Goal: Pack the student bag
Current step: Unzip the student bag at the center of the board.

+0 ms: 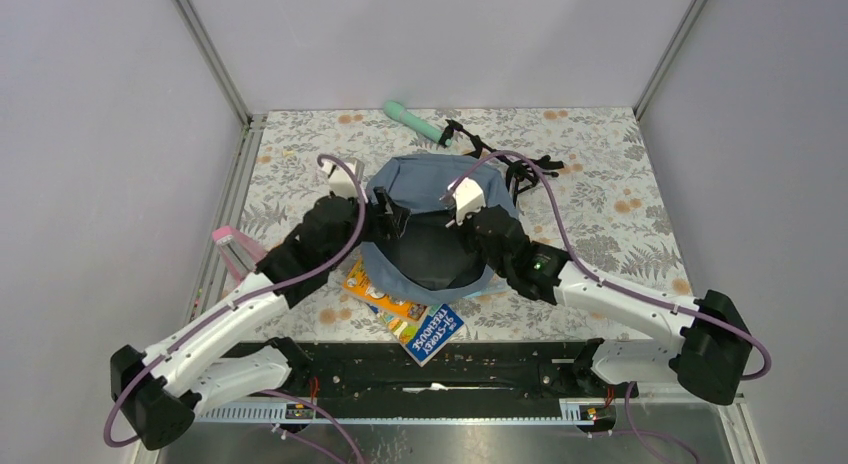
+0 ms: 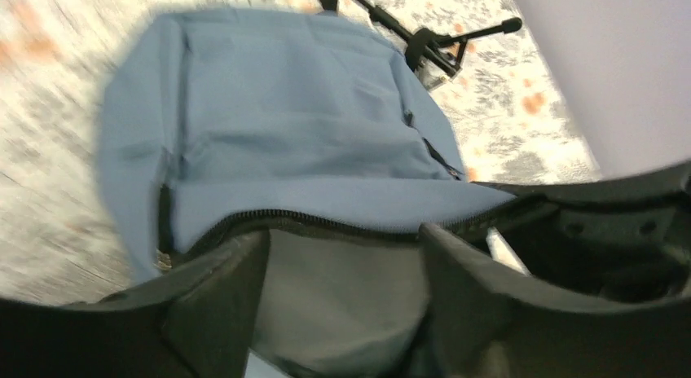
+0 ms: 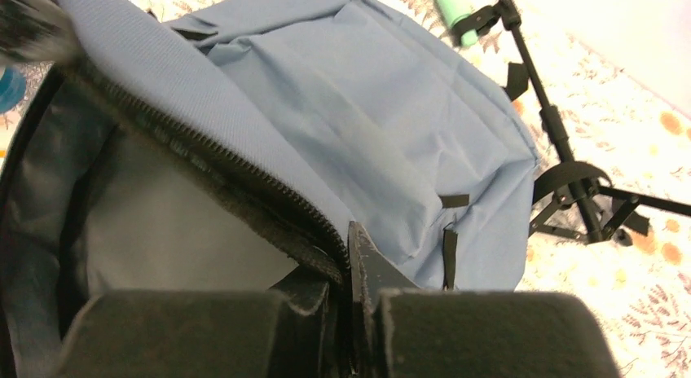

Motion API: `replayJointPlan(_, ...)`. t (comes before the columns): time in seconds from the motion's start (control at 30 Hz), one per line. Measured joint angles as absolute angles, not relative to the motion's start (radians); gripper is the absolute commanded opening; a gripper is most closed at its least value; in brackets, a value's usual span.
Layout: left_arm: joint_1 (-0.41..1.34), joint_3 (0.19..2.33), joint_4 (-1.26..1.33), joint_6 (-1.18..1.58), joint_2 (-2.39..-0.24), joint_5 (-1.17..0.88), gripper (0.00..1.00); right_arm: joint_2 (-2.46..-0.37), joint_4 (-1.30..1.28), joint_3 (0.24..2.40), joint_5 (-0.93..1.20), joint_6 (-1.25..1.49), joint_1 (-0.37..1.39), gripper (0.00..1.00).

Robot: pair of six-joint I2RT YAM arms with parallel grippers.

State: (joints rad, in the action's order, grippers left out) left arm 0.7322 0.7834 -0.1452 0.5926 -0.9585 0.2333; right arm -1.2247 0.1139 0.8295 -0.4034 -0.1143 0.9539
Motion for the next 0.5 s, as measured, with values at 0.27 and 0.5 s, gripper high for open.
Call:
replayJointPlan(0.27,0.705,1.070,-0.340,0.144,-0.904,0.209,0.99,-1.224,0.170,0.851,-0.274,-0.189,0.858,0.00)
replayJointPlan(0.5,0.695,1.092,-0.449,-0.180,-0.969,0.039,0.99,-1.224,0.178,0.872,-0.142,-0.197,0.810,0.00)
